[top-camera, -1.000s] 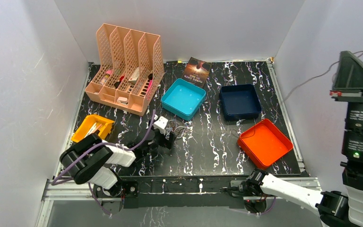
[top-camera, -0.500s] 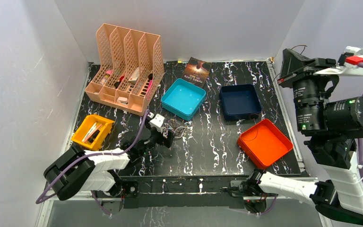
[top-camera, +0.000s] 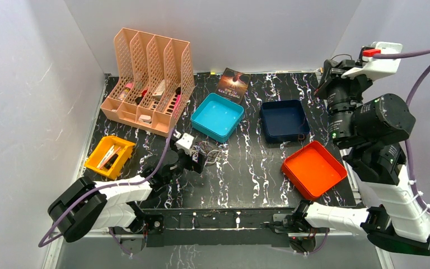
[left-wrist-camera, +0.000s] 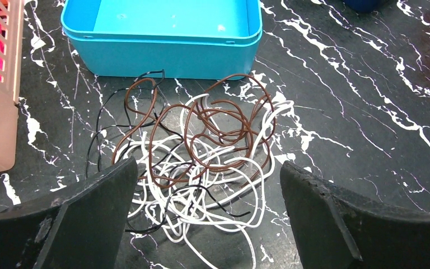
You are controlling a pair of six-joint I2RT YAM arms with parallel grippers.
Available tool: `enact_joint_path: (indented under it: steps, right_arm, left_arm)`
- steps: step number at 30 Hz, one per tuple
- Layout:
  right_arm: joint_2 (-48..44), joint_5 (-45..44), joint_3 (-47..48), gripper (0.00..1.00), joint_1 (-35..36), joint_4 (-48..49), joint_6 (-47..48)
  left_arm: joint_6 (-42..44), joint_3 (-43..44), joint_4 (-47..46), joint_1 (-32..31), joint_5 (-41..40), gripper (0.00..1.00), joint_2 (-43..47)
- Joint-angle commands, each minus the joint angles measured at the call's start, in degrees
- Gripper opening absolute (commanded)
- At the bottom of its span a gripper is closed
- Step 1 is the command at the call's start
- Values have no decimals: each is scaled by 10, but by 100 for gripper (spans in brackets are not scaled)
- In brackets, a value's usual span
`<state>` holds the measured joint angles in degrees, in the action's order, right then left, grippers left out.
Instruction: Untangle the cables
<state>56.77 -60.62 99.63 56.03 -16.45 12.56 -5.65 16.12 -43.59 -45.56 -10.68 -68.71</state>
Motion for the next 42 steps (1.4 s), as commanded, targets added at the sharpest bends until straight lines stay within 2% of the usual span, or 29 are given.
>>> enact_joint_path:
  steps: [1, 7, 13, 18, 22, 35, 42]
  right_arm:
    - [-3, -59, 22, 0, 9, 29, 43]
    - [-6, -111, 9, 0, 24, 84, 102]
    - [-37, -173, -34, 0, 55, 277, 257]
    - [-42, -195, -22, 0, 98, 372, 367]
    - [-45, -207, -22, 0, 121, 424, 419]
    - [-57, -239, -66, 0, 168, 427, 431]
    - [-5, -224, -63, 0, 173, 420, 429]
  left_arm:
    - [-3, 20, 6, -1, -20, 98, 17]
    - [-6, 21, 15, 0, -19, 98, 24]
    - [-5, 22, 23, -1, -20, 98, 31]
    - [-3, 27, 26, -1, -19, 98, 31]
    - [-4, 30, 28, -1, -19, 99, 30]
    - [-7, 32, 36, -1, -14, 98, 32]
    - [-6, 34, 35, -1, -12, 98, 31]
